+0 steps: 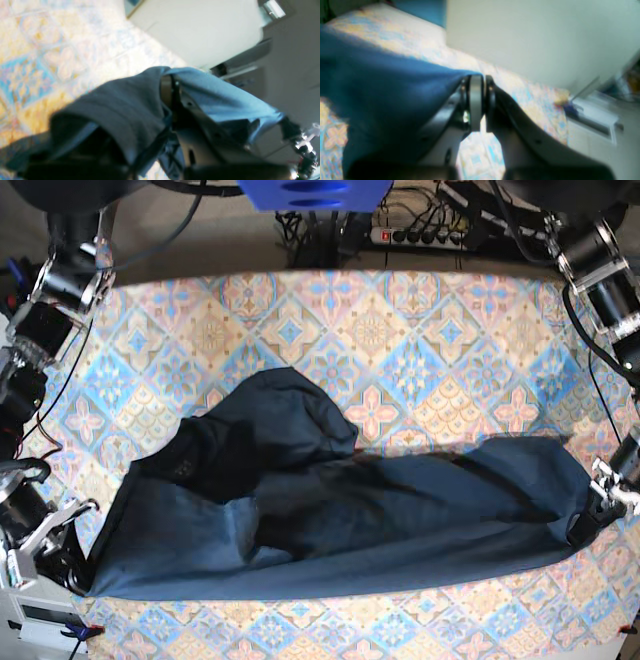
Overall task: Layout the t-shirt on the table in an organized manner, then fold the t-shirt properly
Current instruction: 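Lift the shirt high with both grippers and shake it out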
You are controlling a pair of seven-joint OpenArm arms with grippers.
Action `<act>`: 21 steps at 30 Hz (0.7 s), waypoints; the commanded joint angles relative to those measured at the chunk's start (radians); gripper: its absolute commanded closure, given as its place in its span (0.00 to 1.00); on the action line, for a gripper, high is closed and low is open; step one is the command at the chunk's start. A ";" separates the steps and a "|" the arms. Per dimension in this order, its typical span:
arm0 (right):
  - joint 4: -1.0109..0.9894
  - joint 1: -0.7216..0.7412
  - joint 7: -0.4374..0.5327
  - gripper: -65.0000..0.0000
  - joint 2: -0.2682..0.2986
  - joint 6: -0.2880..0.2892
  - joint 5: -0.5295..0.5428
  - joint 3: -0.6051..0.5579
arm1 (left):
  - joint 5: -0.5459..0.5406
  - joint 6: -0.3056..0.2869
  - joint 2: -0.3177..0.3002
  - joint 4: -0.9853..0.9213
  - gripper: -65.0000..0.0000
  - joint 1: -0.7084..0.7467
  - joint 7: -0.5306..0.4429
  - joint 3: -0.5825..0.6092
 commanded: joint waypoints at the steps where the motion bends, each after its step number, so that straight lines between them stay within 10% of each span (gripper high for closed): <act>1: -0.023 0.072 0.041 0.99 0.022 -0.005 0.017 -0.007 | -0.018 -0.006 -0.030 -0.011 1.00 -0.077 -0.027 0.024; 12: -0.437 0.560 0.083 0.99 0.019 -0.005 0.008 -0.209 | -0.006 -0.006 -0.004 -0.348 1.00 -0.614 -0.038 0.379; 21: -0.604 0.834 0.161 0.99 0.018 -0.005 0.013 -0.352 | 0.109 -0.006 0.080 -0.471 1.00 -0.905 -0.070 0.429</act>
